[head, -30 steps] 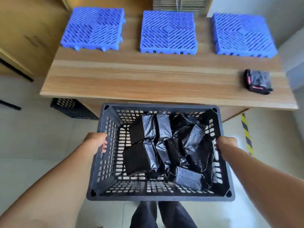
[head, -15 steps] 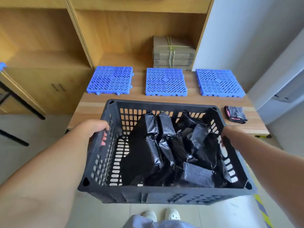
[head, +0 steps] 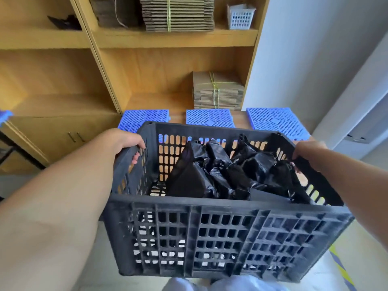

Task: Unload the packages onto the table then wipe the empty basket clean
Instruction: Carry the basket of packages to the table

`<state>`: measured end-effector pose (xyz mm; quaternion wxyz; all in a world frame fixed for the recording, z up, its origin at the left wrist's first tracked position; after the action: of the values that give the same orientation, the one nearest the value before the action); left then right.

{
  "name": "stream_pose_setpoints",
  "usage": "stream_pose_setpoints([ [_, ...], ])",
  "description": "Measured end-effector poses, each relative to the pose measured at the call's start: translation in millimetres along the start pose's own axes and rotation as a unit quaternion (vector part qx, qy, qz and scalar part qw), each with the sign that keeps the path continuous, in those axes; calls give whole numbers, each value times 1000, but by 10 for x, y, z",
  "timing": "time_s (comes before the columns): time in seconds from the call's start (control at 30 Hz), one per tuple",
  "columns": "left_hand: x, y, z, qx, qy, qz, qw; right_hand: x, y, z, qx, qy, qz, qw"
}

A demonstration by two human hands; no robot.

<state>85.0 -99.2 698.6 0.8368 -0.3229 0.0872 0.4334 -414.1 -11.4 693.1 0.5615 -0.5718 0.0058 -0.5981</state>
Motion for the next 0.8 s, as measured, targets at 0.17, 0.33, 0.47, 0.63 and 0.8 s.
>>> stream_pose_setpoints([
  [0.17, -392, -167, -60, -1, -13, 22, 1000, 534, -32, -339, 2, -6, 32, 999],
  [0.33, -605, -116, -382, -26, -37, 81, 996, 802, 137, -648, -9, -31, 43, 999],
  [0.47, -691, 8, -705, -17, -41, 92, 995, 697, 352, -1003, -3, -31, 78, 996],
  [0.63, -767, 88, -1110, -40, -49, 96, 993, 796, 515, -1275, -12, -18, 99, 995],
  [0.8, -884, 86, -1402, -151, 2, 152, 977, 984, 584, -1404, -13, -45, 113, 993],
])
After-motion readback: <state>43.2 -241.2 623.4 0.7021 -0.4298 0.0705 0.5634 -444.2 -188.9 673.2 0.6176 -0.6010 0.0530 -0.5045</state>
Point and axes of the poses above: each hand's wrist, its own z-axis away from the middle knuckle, its own y-axis out of the palm, x = y × z, the point moved 3 cm from there along -z, towards the middle knuckle, and after that the axes turned 1 degree about z, right-handed, at the moved point
